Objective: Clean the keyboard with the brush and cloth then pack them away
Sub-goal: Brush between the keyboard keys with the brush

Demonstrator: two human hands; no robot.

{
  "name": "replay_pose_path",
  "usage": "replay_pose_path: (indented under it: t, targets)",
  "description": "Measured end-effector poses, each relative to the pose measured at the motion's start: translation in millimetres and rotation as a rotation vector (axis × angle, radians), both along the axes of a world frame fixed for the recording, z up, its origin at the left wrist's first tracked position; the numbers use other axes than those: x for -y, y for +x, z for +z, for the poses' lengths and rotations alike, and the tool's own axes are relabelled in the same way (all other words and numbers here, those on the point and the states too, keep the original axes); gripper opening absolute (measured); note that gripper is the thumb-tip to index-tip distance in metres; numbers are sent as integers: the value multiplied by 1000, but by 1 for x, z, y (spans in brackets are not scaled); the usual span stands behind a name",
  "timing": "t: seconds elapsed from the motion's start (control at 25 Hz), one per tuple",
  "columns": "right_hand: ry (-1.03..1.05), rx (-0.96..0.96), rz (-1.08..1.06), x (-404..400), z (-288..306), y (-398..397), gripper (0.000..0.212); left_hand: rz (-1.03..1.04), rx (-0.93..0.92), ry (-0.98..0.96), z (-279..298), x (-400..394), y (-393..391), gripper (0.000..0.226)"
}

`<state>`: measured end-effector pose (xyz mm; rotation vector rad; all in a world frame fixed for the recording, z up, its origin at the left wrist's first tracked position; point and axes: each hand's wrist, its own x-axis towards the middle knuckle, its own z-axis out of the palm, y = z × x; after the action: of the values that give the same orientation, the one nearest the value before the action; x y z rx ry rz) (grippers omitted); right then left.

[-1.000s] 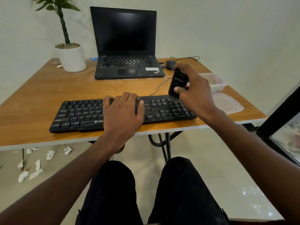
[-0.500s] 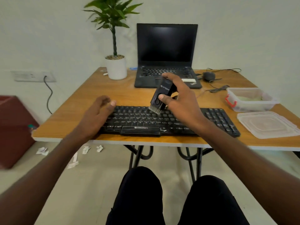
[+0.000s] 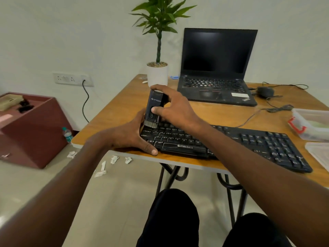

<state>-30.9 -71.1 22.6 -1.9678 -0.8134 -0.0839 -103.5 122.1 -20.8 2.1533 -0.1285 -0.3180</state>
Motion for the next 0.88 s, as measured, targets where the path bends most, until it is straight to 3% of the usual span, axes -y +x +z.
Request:
replay_pose_path:
  t: [0.28,0.36,0.44,0.6,0.72,0.88]
  targets:
    - [-339,242,82,-2,23,1,61,-2,31,6,-1,-2,3,145]
    - [-316,317,94,-8,24,-8,60,2,35,19,-3,-3,4,146]
    - [-287,306,172,-8,19,-16,59,-5,50,48,-4,-4,5,149]
    - [-419,305,216,1,30,-8,58,21,34,50,-4,-4,4,146]
    - [-313,327,204,-1,20,-15,58,9,47,59,-4,-2,3,147]
    - [-485,246,172,6,32,-2,58,23,3,23,-3,-2,2,154]
